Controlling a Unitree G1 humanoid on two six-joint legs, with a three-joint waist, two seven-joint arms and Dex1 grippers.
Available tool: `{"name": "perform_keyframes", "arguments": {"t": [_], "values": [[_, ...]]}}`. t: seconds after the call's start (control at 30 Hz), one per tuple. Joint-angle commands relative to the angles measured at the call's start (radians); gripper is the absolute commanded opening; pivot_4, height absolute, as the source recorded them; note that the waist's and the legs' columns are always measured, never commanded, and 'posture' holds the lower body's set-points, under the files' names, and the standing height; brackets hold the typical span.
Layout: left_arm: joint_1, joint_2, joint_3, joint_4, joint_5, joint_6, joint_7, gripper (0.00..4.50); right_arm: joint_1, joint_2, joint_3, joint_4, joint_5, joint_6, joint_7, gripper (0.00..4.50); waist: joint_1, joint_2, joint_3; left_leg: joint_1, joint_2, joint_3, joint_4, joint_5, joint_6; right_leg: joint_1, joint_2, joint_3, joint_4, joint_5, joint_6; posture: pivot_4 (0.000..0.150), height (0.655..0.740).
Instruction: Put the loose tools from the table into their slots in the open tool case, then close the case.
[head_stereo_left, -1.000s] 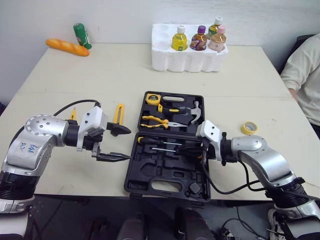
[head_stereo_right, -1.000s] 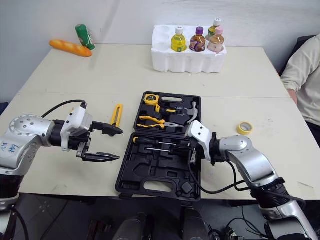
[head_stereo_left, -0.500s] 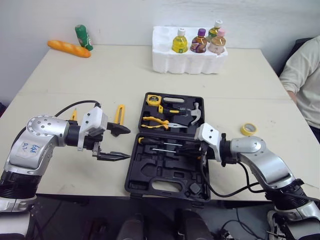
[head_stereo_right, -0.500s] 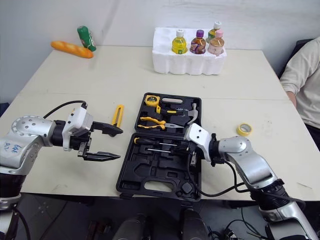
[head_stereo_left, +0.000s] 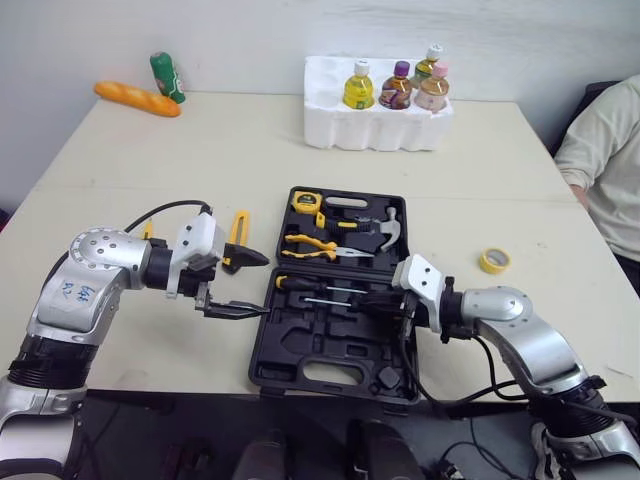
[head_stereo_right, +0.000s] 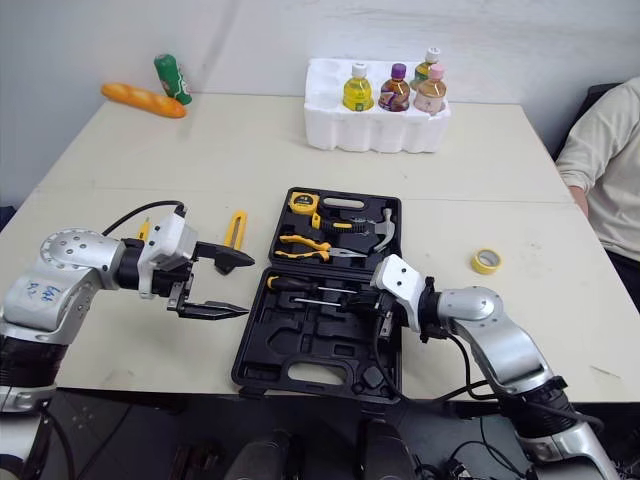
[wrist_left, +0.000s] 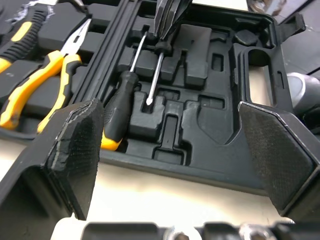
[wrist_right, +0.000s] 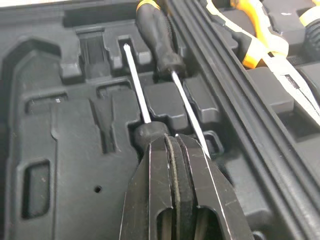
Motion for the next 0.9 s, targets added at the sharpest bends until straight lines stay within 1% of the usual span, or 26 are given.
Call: {"name": "perform_keyframes", "arguments": {"t": [0.03, 0.1, 0.2, 0.4, 0.5, 0.6, 0.9], "values": [[-0.022, 0.001, 0.005, 0.006, 0.008, -0.016, -0.009, 4.50, -0.008, 0.030, -0.028, 0.004, 0.037, 0.021, -0.018, 0.04, 0.000, 0.003, 0.002, 0.000, 0.000, 0.000, 0.000, 0.000, 0.000, 0.000, 0.000, 0.000, 0.001, 0.000, 0.000, 0.150, 0.7367], [-0.027, -0.002, 0.005, 0.008, 0.007, -0.015, -0.007, 4.50, -0.012, 0.021, -0.022, 0.016, 0.013, -0.008, -0.013, 0.04, 0.001, 0.006, 0.004, 0.000, 0.000, 0.000, 0.000, 0.001, 0.000, -0.001, 0.000, 0.000, 0.001, 0.000, 0.000, 0.150, 0.7367], [-0.025, 0.000, 0.005, 0.008, 0.007, -0.017, -0.010, 4.50, -0.012, 0.024, -0.032, 0.013, 0.033, 0.004, -0.006, 0.04, 0.003, 0.009, 0.006, -0.001, 0.000, 0.000, 0.000, 0.001, 0.000, -0.001, 0.000, 0.000, 0.002, 0.000, 0.000, 0.150, 0.7367], [-0.019, 0.008, 0.010, 0.005, 0.007, -0.015, -0.011, 4.50, -0.001, 0.010, -0.003, -0.003, 0.038, 0.004, 0.031, 0.04, 0.004, 0.009, 0.006, -0.002, 0.000, 0.000, 0.000, 0.001, 0.000, -0.002, 0.000, 0.000, 0.005, 0.000, 0.000, 0.150, 0.7367], [-0.013, 0.010, 0.013, -0.001, 0.007, -0.013, -0.007, 4.50, 0.008, -0.017, 0.038, 0.037, -0.019, -0.030, 0.047, 0.04, 0.002, 0.009, 0.006, -0.002, 0.000, 0.000, 0.000, 0.001, 0.000, -0.002, 0.000, 0.000, 0.005, 0.000, 0.000, 0.150, 0.7367], [-0.010, 0.011, 0.016, -0.003, 0.007, -0.009, -0.003, 4.50, 0.015, -0.038, 0.063, 0.054, -0.044, -0.032, 0.063, 0.04, 0.004, 0.009, 0.006, -0.001, 0.000, 0.001, 0.000, 0.001, 0.000, -0.002, 0.001, 0.000, 0.004, 0.000, 0.000, 0.150, 0.7367], [0.006, 0.009, 0.014, -0.017, 0.004, -0.010, 0.002, 4.50, 0.002, -0.078, 0.136, 0.096, -0.107, 0.055, 0.055, 0.04, 0.004, 0.008, 0.006, 0.000, 0.000, 0.000, 0.001, 0.001, 0.000, 0.000, 0.000, 0.000, 0.002, 0.000, 0.000, 0.150, 0.7367]]}}
